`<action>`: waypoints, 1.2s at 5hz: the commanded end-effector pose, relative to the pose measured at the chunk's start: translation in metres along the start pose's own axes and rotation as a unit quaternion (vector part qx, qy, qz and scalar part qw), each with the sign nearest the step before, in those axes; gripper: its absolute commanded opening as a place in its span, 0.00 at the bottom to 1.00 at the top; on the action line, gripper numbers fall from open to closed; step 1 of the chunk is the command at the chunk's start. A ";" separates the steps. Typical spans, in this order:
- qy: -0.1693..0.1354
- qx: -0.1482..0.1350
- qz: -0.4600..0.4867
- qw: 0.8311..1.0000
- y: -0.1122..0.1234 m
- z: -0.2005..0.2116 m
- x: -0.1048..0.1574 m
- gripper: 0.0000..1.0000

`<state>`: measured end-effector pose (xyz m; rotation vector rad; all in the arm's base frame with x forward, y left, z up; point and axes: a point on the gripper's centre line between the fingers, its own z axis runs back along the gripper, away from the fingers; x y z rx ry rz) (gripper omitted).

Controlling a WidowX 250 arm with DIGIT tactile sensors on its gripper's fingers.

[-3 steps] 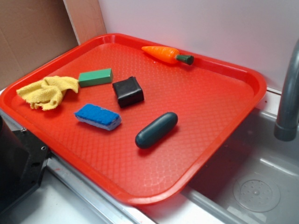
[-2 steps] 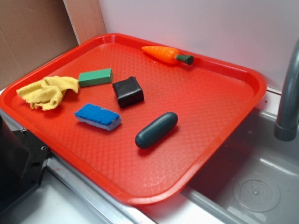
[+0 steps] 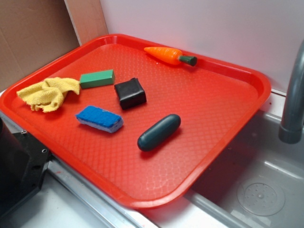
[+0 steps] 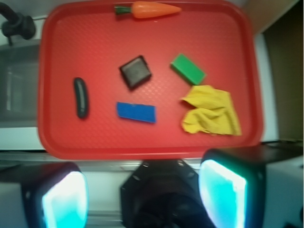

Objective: Grab the plastic pickle.

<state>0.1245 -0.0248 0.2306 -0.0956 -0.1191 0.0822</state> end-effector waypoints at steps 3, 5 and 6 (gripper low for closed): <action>-0.071 -0.064 0.137 0.986 -0.063 -0.092 0.040 1.00; -0.063 -0.027 0.121 0.990 -0.089 -0.155 0.054 1.00; -0.060 -0.008 0.104 0.993 -0.100 -0.182 0.051 1.00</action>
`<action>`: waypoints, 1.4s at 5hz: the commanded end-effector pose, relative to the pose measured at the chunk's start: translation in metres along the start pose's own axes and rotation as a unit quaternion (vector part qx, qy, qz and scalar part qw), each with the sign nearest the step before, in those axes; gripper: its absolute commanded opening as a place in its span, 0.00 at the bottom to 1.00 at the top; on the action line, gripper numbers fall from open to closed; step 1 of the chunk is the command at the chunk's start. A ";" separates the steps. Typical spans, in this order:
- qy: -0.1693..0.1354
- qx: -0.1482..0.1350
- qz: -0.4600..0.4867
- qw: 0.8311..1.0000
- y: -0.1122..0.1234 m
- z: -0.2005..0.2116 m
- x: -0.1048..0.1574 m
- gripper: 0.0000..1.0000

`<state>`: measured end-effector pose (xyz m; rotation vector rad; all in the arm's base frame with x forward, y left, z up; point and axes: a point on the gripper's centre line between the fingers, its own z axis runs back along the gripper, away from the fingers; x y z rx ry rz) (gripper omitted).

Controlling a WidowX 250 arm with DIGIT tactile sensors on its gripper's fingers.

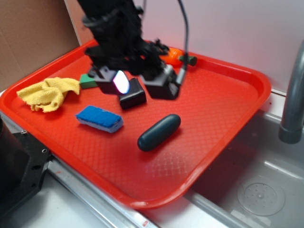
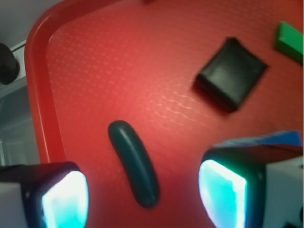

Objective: Grab the plastic pickle.

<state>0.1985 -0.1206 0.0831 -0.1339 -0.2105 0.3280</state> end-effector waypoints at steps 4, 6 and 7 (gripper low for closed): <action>-0.008 0.059 -0.031 0.998 -0.011 -0.065 -0.006 0.00; 0.029 0.063 -0.091 0.993 0.004 -0.003 0.030 0.00; 0.035 0.032 -0.122 0.991 0.013 0.041 0.051 0.00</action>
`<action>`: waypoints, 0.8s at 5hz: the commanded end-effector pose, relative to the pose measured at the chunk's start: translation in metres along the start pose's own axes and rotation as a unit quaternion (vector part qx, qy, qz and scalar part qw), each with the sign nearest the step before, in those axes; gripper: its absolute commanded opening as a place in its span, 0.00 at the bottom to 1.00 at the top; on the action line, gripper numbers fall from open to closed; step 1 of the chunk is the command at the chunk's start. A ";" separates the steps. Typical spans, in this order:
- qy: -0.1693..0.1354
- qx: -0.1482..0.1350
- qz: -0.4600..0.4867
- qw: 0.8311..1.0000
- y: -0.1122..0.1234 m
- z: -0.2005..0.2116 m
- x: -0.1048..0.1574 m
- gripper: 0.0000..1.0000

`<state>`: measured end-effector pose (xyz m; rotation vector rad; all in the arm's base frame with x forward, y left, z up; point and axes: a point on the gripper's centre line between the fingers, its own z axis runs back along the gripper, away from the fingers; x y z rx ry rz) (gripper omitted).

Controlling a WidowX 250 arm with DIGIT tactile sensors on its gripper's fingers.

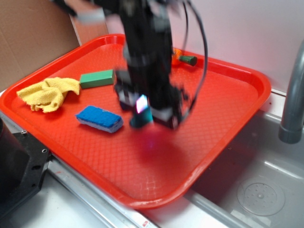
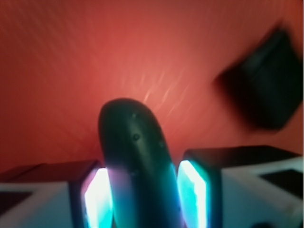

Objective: Grab the plastic pickle.

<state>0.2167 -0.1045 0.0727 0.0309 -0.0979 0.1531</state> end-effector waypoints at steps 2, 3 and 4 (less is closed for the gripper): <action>-0.055 -0.070 -0.020 0.996 0.056 0.126 0.042 0.00; -0.057 -0.082 -0.008 0.995 0.067 0.138 0.044 0.00; -0.007 -0.076 0.026 0.997 0.076 0.130 0.051 0.00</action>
